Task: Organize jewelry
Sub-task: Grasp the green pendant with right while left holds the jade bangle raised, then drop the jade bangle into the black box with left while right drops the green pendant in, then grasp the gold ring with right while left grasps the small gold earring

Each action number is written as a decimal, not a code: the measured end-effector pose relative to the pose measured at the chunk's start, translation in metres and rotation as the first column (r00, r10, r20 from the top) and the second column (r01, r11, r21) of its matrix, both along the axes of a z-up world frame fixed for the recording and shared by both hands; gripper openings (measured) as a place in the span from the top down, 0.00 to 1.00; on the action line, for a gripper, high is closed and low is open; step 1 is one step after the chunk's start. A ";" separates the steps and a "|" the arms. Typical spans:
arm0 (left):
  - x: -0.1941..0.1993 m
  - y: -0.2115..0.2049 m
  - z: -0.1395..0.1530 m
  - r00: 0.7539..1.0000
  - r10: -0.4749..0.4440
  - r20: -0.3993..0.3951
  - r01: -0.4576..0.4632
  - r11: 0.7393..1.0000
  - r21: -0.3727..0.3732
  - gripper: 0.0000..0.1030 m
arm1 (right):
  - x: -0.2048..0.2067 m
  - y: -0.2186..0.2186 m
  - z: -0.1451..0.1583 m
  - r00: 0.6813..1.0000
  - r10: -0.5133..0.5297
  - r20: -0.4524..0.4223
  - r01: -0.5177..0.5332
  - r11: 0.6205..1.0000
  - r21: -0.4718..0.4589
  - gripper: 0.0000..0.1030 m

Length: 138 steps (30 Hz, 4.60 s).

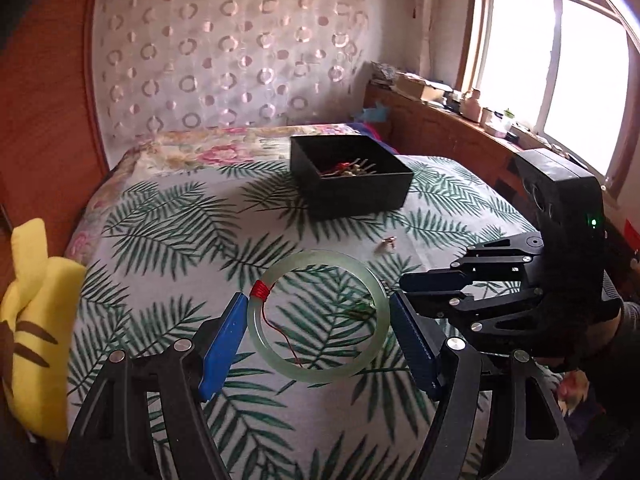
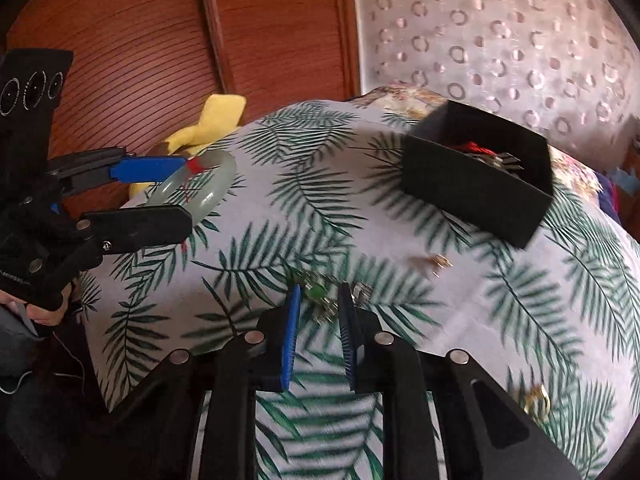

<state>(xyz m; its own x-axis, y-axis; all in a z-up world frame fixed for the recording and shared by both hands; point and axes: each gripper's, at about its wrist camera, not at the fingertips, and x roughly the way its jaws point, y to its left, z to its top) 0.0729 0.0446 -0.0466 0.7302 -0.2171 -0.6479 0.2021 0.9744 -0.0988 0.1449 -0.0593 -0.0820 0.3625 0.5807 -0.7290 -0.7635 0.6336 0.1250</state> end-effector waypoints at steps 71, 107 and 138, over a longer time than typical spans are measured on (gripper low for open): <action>0.156 -0.062 0.026 0.999 -0.047 0.021 0.044 0.993 0.106 0.33 | 0.147 -0.059 0.073 0.955 -0.274 0.113 0.273 0.962 0.025 0.67; 0.122 -0.085 0.002 0.995 -0.098 -0.006 0.098 0.992 0.074 0.23 | 0.027 -0.146 -0.017 0.954 -0.299 -0.005 0.299 0.953 -0.047 0.81; 0.117 -0.113 -0.049 0.969 -0.198 -0.145 0.214 0.971 0.105 0.88 | 0.025 -0.135 -0.009 0.968 -0.248 0.049 0.250 0.966 -0.061 0.98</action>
